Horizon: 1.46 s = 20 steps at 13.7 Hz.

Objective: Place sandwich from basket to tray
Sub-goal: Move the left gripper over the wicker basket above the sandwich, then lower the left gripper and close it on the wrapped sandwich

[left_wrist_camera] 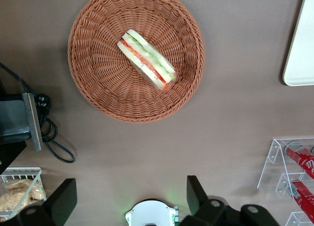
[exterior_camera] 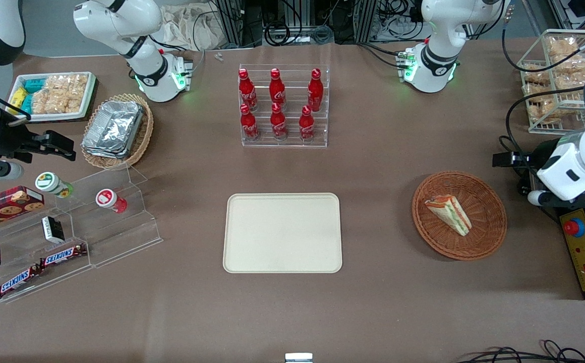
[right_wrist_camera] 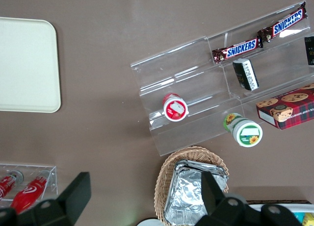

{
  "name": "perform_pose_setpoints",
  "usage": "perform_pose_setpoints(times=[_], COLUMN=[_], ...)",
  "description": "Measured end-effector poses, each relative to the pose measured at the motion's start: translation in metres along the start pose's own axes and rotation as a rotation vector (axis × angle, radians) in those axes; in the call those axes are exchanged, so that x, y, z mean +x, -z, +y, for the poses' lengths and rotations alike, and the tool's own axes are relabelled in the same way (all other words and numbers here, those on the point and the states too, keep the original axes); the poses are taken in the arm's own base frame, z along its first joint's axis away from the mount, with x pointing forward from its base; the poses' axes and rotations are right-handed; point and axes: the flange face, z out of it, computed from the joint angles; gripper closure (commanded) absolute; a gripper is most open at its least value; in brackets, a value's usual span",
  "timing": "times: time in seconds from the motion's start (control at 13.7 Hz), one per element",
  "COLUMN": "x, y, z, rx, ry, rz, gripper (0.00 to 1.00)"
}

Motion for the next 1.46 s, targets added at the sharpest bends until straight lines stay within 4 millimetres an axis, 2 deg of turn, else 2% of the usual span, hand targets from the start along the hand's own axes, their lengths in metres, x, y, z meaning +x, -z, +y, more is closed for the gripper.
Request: perform_pose_setpoints(times=[0.22,0.51,0.88,1.17,1.46], x=[0.023,0.041,0.060,0.083,0.081], y=[-0.032,-0.098,-0.160,-0.205,-0.237], z=[-0.003,-0.007,-0.007,-0.008,-0.009], rx=[-0.001,-0.027,-0.087,-0.111,-0.116], ry=[0.058,0.371,0.735,0.850,0.872], rz=[0.053,0.172,0.251,0.270,0.278], gripper=[0.00,0.01,0.01,0.01,0.02])
